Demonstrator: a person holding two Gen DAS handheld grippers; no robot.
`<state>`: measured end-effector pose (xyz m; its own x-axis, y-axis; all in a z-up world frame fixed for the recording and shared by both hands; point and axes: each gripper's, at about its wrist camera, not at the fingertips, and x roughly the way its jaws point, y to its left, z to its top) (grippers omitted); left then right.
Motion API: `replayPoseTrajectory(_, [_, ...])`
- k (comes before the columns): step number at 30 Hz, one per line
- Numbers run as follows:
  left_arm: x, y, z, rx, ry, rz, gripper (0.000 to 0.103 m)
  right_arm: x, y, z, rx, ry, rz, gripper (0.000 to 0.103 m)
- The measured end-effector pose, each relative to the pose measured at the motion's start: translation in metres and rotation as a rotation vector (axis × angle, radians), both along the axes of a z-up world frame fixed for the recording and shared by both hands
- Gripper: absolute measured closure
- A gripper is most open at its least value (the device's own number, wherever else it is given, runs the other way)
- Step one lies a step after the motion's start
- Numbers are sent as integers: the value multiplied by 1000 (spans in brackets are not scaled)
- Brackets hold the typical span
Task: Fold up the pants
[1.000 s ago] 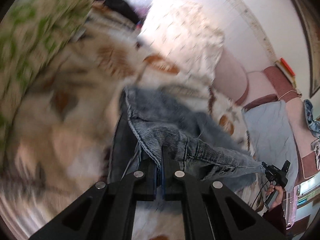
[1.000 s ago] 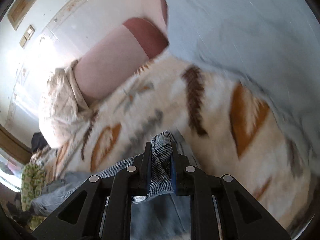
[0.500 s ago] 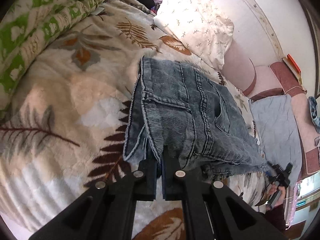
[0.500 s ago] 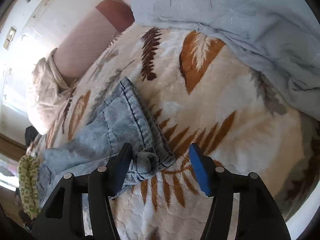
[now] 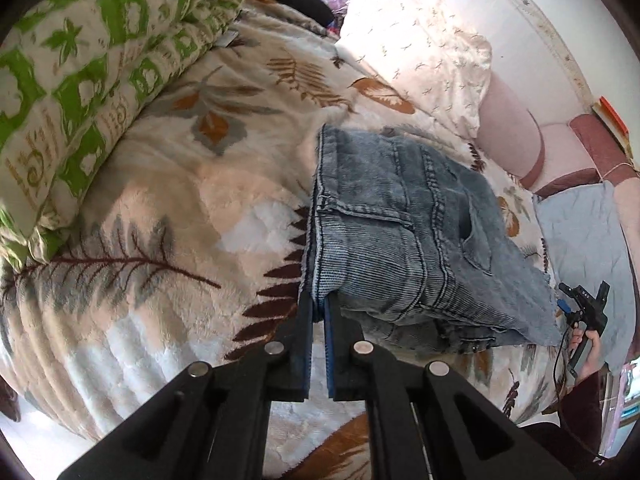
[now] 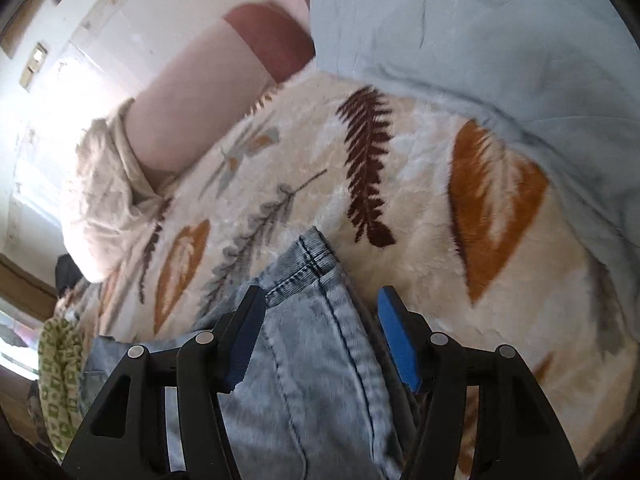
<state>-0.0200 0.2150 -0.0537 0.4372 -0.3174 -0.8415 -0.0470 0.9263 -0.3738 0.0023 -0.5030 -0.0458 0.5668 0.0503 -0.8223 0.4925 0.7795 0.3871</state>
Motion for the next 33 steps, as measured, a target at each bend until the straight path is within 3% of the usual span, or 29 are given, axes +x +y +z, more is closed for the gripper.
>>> replayPoseTrajectory(2, [-1,0,-3,-3,10,7,96,11,2,-7,-38,36,26,46])
replayPoseTrajectory(4, [-3,1,-5,-6,12,14,96,17,8,-10,-59,54,56,67])
replayPoseTrajectory(5, [-3,1,-6,-7,13,16,96,21,13,-12,-100,87,76,83])
replayPoseTrajectory(6, [-4,2,-6,-9,12,18,96,22,18,-12,-139,114,88,89])
replayPoseTrajectory(9, [-5,4,-7,-17,13,23,96,24,31,-6,-207,140,119,95])
replayPoseTrajectory(12, [-8,5,-6,-6,8,28,97,21,36,16,-235,56,100,95])
replayPoseTrajectory(15, [-12,22,-8,92,7,93,97,22,35,39,-257,-56,52,95])
replayPoseTrajectory(17, [-16,44,-13,43,26,147,97,28,33,44,-258,-97,24,95])
replayPoseTrajectory(21, [-29,55,-4,74,-12,161,97,41,30,30,-176,-63,32,95])
replayPoseTrajectory(26, [-22,20,38,96,-135,74,97,31,39,31,-133,-26,74,88])
replayPoseTrajectory(29, [-9,-27,70,91,-243,-28,95,19,43,30,-89,-22,104,74])
replayPoseTrajectory(33, [20,-94,83,64,-311,-166,79,-4,39,32,-73,-20,99,74])
